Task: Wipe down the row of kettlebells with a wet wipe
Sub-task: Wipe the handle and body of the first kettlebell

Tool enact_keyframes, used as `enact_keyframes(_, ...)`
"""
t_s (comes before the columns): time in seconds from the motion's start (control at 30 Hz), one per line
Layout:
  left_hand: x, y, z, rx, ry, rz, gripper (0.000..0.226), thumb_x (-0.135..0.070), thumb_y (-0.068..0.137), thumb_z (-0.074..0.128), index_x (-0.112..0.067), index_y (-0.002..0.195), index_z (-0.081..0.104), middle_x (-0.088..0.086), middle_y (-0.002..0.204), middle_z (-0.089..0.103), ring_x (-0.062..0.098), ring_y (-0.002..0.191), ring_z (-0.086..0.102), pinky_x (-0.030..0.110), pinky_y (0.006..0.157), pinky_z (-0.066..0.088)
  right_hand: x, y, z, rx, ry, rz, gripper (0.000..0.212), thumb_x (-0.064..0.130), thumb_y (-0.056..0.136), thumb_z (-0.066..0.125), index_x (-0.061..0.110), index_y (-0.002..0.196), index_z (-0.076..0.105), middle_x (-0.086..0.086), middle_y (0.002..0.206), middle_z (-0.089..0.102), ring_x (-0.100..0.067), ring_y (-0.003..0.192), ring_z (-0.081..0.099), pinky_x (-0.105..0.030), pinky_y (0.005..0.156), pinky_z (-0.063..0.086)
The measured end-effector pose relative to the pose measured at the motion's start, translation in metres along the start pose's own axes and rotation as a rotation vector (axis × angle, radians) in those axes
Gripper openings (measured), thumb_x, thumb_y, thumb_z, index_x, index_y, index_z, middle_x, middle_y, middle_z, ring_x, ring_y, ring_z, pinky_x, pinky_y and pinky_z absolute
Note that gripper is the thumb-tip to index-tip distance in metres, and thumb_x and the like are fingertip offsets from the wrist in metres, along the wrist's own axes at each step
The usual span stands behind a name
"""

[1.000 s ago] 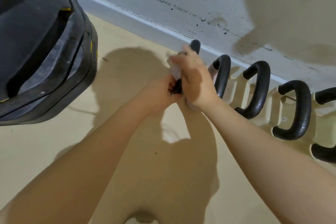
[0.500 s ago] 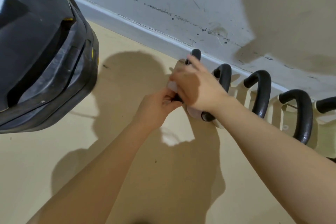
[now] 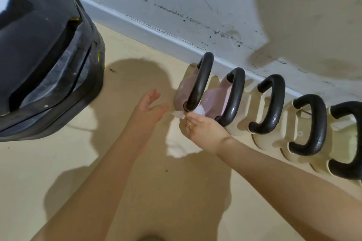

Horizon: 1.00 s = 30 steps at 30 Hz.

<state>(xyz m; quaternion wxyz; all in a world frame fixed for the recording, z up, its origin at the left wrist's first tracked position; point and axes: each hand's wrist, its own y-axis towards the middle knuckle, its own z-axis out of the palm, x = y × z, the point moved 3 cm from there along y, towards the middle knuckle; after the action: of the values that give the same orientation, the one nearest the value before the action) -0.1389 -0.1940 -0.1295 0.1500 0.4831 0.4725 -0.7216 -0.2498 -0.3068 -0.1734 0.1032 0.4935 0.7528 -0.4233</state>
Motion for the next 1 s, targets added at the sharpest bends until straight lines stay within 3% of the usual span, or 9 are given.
enact_keyframes(0.17, 0.0, -0.006, 0.013, -0.002, -0.027, -0.047, 0.043, -0.013, 0.091, 0.052, -0.018, 0.133, 0.044, -0.005, 0.124, 0.052, 0.011, 0.111, 0.053, 0.028, 0.097, 0.042, -0.014, -0.003, -0.004, -0.094, 0.043, -0.041, 0.05, 0.018, 0.082, 0.054, 0.009, 0.131, 0.052, -0.001, 0.121, 0.066, -0.019, 0.126, 0.05, -0.038, 0.114, 0.006)
enact_keyframes(0.3, 0.0, -0.006, 0.019, -0.051, -0.098, -0.03, 0.029, -0.006, 0.093, 0.046, -0.016, 0.12, 0.051, -0.006, 0.106, 0.058, 0.01, 0.1, 0.053, 0.021, 0.086, 0.043, -0.053, -0.004, -0.021, -0.358, 0.213, 0.127, 0.049, 0.003, 0.09, 0.023, 0.007, 0.118, 0.062, -0.01, 0.121, 0.065, -0.026, 0.121, 0.054, -0.04, 0.112, 0.022)
enact_keyframes(0.43, -0.002, -0.003, 0.018, -0.087, -0.053, 0.019, 0.033, 0.001, 0.091, 0.042, -0.013, 0.118, 0.055, -0.004, 0.108, 0.059, 0.01, 0.103, 0.054, 0.018, 0.086, 0.044, -0.067, -0.003, -0.029, -0.371, 0.363, 0.224, 0.046, 0.009, 0.087, 0.027, 0.0, 0.12, 0.059, -0.019, 0.122, 0.062, -0.036, 0.12, 0.054, -0.044, 0.106, 0.025)
enact_keyframes(0.53, -0.005, -0.002, 0.021, -0.054, -0.024, 0.077, 0.035, 0.013, 0.084, 0.039, -0.012, 0.099, 0.059, -0.007, 0.087, 0.061, -0.007, 0.074, 0.061, 0.006, 0.065, 0.045, -0.077, -0.001, -0.029, -0.416, 0.488, 0.241, 0.04, 0.016, 0.09, 0.037, -0.002, 0.119, 0.058, -0.022, 0.124, 0.06, -0.036, 0.118, 0.054, -0.042, 0.109, 0.024)
enact_keyframes(0.67, -0.008, 0.001, 0.026, -0.014, 0.048, 0.119, 0.031, 0.011, 0.084, 0.043, -0.006, 0.104, 0.06, -0.007, 0.084, 0.062, -0.013, 0.06, 0.057, 0.004, 0.061, 0.043, -0.116, 0.002, -0.02, -0.32, 1.104, 0.66, 0.056, 0.034, 0.097, 0.026, 0.005, 0.145, 0.024, -0.014, 0.156, 0.016, -0.026, 0.145, 0.01, -0.034, 0.117, 0.005)
enact_keyframes(0.83, -0.021, 0.012, 0.048, 0.165, 0.336, 0.178, 0.034, -0.015, 0.085, 0.06, -0.022, 0.118, 0.061, -0.008, 0.103, 0.071, 0.006, 0.095, 0.067, 0.021, 0.086, 0.048, -0.106, 0.012, -0.023, -0.361, 1.556, 0.697, 0.053, 0.019, 0.101, 0.031, 0.008, 0.148, 0.011, -0.007, 0.158, -0.013, -0.021, 0.144, -0.018, -0.025, 0.11, -0.005)
enact_keyframes(0.9, -0.032, 0.019, 0.054, 0.164, 0.48, 0.187, 0.034, -0.02, 0.084, 0.062, -0.025, 0.117, 0.059, -0.011, 0.093, 0.07, 0.008, 0.086, 0.067, 0.016, 0.075, 0.047, -0.118, 0.022, -0.011, -0.358, 1.769, 0.73, 0.049, 0.019, 0.1, 0.03, 0.009, 0.147, 0.017, -0.006, 0.158, -0.008, -0.017, 0.145, -0.01, -0.029, 0.117, -0.001)
enact_keyframes(0.93, -0.037, 0.022, 0.056, 0.146, 0.546, 0.193, 0.034, -0.02, 0.083, 0.062, -0.026, 0.117, 0.059, -0.013, 0.084, 0.067, 0.008, 0.077, 0.065, 0.014, 0.067, 0.044, -0.126, 0.028, -0.006, -0.341, 1.863, 0.773, 0.044, 0.021, 0.1, 0.029, 0.01, 0.143, 0.025, -0.007, 0.157, 0.004, -0.017, 0.144, 0.004, -0.034, 0.118, 0.005)
enact_keyframes(1.0, -0.046, 0.025, 0.061, 0.123, 0.671, 0.219, 0.033, -0.018, 0.083, 0.061, -0.027, 0.115, 0.058, -0.015, 0.067, 0.057, 0.01, 0.065, 0.058, 0.017, 0.055, 0.04, -0.14, 0.039, 0.0, -0.352, 2.164, 0.979, 0.021, 0.026, 0.098, 0.031, 0.021, 0.116, 0.039, -0.008, 0.123, 0.044, -0.023, 0.116, 0.041, -0.045, 0.111, 0.028)
